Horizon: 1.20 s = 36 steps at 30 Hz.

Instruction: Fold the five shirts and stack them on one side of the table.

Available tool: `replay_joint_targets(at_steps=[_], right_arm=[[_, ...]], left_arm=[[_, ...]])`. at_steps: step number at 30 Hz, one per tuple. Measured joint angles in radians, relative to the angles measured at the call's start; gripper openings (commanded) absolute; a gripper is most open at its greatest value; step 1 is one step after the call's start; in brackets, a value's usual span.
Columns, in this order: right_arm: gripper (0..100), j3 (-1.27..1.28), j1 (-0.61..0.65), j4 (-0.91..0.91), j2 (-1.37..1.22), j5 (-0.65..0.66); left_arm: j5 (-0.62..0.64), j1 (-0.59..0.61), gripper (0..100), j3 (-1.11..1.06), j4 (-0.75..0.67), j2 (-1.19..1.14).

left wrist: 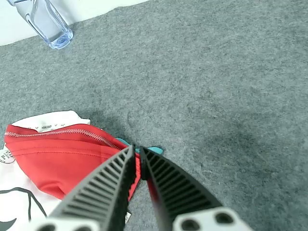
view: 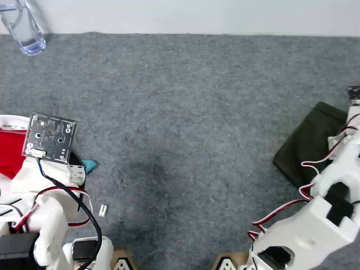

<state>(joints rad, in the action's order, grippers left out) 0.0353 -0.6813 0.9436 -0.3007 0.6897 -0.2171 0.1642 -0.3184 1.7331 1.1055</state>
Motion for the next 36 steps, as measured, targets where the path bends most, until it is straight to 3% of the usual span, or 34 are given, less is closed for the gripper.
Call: replay_joint_targets(at_steps=[4, 8, 14, 20, 22, 26, 36], right_arm=[[37.0, 0.000, 0.000, 0.000, 0.011, -0.002], [37.8, -0.015, -0.017, 0.029, 0.084, -0.080], [29.2, -0.023, -0.018, 0.055, 0.224, -0.193], [0.0, -0.008, 0.072, 0.190, 0.296, -0.213], [4.2, 0.028, 0.133, 0.227, 0.313, -0.212], [1.3, 0.114, 0.235, 0.338, 0.370, -0.218], [0.8, 0.282, 0.308, 0.516, 0.721, -0.218]], left_arm=[[0.000, 0.000, 2, 0.000, 0.000, 0.000], [0.000, 0.000, 2, 0.000, 0.000, 0.000], [0.000, 0.000, 2, 0.000, 0.000, 0.000], [0.000, 0.000, 1, 0.000, 0.000, 0.000], [0.000, 0.000, 1, 0.000, 0.000, 0.000], [0.000, 0.037, 1, 0.000, 0.000, 0.005], [-0.094, 0.354, 1, -0.003, 0.000, 0.009]])
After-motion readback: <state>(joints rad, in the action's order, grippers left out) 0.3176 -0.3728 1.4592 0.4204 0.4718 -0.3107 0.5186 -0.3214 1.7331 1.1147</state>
